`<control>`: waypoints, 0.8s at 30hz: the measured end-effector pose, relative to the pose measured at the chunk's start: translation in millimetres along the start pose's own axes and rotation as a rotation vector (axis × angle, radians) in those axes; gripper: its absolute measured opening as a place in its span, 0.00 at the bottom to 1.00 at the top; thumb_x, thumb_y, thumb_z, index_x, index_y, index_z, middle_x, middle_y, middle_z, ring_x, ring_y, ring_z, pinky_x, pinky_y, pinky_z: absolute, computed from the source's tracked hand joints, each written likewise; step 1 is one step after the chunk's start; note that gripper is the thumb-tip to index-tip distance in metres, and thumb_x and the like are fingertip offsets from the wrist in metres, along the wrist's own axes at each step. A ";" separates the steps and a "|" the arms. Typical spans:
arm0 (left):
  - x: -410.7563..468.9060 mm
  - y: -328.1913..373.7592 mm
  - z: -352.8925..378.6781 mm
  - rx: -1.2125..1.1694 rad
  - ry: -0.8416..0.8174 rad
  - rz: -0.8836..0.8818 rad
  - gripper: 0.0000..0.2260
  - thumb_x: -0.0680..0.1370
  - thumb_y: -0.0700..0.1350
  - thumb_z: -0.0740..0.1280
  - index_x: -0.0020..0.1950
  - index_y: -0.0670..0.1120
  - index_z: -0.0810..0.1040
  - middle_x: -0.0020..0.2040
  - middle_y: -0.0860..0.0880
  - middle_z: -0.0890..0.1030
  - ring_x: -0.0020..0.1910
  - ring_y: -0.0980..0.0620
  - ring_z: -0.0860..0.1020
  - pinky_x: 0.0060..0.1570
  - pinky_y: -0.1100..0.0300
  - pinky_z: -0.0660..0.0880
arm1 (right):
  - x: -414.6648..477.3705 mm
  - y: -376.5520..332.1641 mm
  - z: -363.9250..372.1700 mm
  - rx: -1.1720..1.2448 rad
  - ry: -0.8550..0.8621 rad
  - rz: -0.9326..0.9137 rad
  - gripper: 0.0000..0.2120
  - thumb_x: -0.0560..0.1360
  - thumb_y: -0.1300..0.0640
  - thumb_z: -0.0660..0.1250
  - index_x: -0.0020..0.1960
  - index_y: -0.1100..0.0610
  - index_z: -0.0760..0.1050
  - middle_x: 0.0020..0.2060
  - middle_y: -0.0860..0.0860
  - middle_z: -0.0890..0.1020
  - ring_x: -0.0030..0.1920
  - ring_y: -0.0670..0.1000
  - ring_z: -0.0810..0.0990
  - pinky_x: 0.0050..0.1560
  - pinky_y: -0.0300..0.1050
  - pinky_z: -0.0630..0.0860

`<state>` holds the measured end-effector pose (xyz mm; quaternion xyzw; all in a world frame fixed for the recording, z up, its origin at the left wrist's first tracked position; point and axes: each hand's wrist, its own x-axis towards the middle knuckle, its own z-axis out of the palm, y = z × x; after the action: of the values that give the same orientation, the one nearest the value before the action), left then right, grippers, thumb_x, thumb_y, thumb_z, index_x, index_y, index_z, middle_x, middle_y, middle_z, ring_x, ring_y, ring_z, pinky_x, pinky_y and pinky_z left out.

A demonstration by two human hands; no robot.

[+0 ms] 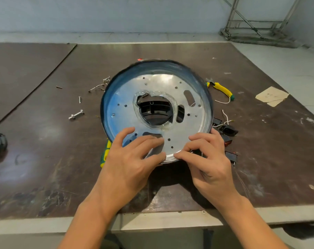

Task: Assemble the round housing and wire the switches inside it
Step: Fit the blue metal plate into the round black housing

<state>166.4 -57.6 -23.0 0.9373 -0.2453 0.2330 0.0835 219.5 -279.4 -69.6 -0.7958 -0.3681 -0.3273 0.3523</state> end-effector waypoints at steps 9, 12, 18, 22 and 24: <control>5.4 2.0 -3.1 -0.078 -0.018 -0.017 0.04 0.77 0.47 0.71 0.50 0.49 0.84 0.58 0.50 0.83 0.57 0.49 0.81 0.68 0.38 0.67 | 1.7 3.0 1.4 0.055 -0.035 0.037 0.10 0.75 0.69 0.68 0.52 0.59 0.84 0.47 0.53 0.80 0.60 0.56 0.76 0.65 0.64 0.69; 9.0 -1.8 -14.1 -0.116 -0.044 -0.062 0.07 0.79 0.47 0.67 0.51 0.49 0.84 0.58 0.53 0.82 0.59 0.52 0.80 0.71 0.39 0.63 | 11.3 2.6 -2.8 0.125 -0.050 0.057 0.13 0.76 0.68 0.68 0.60 0.62 0.79 0.56 0.56 0.79 0.66 0.56 0.73 0.68 0.59 0.70; 19.3 -5.3 -25.0 -0.371 -0.086 -0.200 0.12 0.79 0.46 0.63 0.58 0.46 0.81 0.60 0.57 0.80 0.60 0.56 0.77 0.75 0.43 0.59 | 11.0 9.9 -15.0 0.295 0.047 0.372 0.30 0.76 0.66 0.67 0.76 0.61 0.63 0.74 0.52 0.68 0.76 0.52 0.65 0.76 0.55 0.63; 19.2 -1.5 -23.4 -0.294 -0.195 -0.161 0.09 0.80 0.45 0.65 0.56 0.46 0.82 0.60 0.55 0.81 0.60 0.53 0.78 0.77 0.44 0.54 | 7.7 11.8 -12.4 0.354 -0.023 0.530 0.28 0.76 0.64 0.66 0.75 0.55 0.64 0.70 0.47 0.71 0.74 0.49 0.68 0.73 0.54 0.68; 18.6 -1.9 -21.6 -0.235 -0.255 -0.139 0.11 0.79 0.48 0.63 0.55 0.48 0.83 0.59 0.56 0.80 0.60 0.53 0.78 0.77 0.47 0.52 | 7.2 12.6 -12.2 0.344 0.004 0.559 0.25 0.77 0.63 0.65 0.73 0.54 0.65 0.68 0.45 0.73 0.72 0.46 0.70 0.72 0.47 0.69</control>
<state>173.1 -57.9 4.8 0.9577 -0.2140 0.0758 0.1767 230.3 -292.6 -61.4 -0.7943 -0.1845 -0.1524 0.5584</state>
